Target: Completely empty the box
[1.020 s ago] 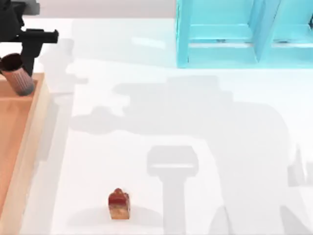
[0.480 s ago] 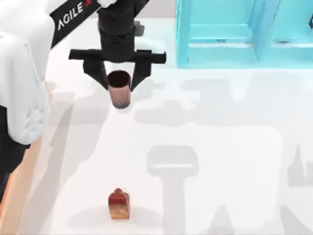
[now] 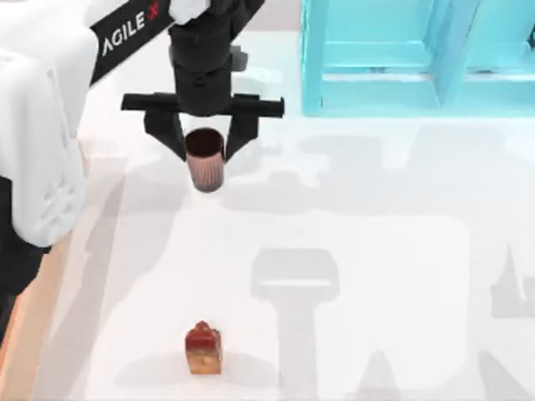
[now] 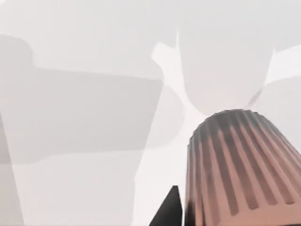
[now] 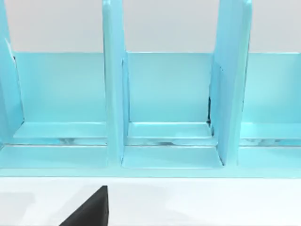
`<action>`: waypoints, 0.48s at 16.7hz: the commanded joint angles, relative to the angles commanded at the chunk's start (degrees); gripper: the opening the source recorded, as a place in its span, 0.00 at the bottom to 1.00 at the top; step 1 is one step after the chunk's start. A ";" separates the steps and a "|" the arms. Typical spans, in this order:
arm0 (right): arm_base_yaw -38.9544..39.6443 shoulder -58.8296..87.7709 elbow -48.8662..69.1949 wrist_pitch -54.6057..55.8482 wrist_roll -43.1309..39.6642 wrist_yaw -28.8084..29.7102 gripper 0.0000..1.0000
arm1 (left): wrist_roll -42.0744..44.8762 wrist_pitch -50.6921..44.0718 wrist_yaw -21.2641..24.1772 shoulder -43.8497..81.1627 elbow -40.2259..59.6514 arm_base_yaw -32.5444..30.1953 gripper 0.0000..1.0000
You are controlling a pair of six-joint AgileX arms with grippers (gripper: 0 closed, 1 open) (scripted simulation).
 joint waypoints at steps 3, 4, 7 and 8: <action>0.00 0.00 0.00 0.00 0.00 0.00 1.00 | 0.05 4.96 -0.10 -0.60 -5.67 0.00 0.00; 0.00 0.00 0.00 0.00 0.00 0.00 1.00 | 0.07 6.37 -0.15 -0.75 -7.10 0.00 0.00; 0.00 0.00 0.00 0.00 0.00 0.00 1.00 | 0.07 7.67 -0.16 -0.89 -8.32 0.01 0.00; 0.00 0.00 0.00 0.00 0.00 0.00 1.00 | 0.07 7.67 -0.16 -0.89 -8.32 0.01 0.00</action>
